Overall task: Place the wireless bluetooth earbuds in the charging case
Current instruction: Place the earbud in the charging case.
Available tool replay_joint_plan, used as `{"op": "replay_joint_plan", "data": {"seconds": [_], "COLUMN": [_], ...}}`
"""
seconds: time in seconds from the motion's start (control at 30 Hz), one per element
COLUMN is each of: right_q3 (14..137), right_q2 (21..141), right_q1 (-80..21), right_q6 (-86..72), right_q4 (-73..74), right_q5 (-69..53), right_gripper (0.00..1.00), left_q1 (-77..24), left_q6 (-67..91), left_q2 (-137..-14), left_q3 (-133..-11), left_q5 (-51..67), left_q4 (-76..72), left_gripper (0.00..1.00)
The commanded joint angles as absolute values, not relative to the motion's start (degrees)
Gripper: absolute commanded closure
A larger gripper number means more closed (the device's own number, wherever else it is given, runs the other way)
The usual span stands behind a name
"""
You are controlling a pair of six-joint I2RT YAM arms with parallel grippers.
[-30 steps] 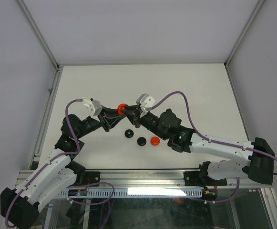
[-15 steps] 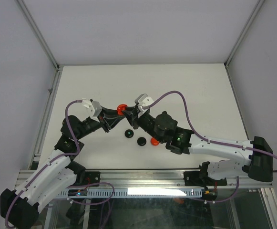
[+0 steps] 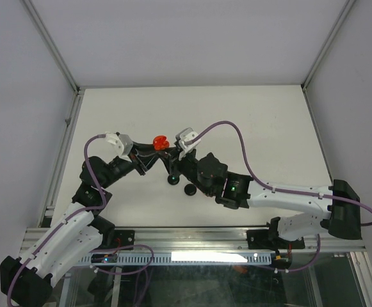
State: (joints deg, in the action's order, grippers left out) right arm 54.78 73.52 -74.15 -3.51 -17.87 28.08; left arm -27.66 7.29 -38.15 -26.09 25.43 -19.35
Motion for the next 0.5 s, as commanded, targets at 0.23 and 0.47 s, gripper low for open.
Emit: {"op": "replay_joint_plan", "data": {"seconds": [0.23,0.47], "right_q3": [60.83,65.63], "right_q2": [67.62,66.23], "right_q1": [-74.55,-71.73], "right_q6": [-6.90,-7.41], "right_q4": [-9.07,1.27], "right_q5": [27.67,20.15], "right_gripper": [0.50,0.42], "left_q1": [-27.37,-27.37], "left_q6": [7.91,8.16], "left_q2": [-37.17,-37.92], "left_q3": [-26.54,-26.88], "left_q5": [24.95,26.64], "left_q4": [-23.03,-23.07], "left_gripper": [1.00,1.00]}}
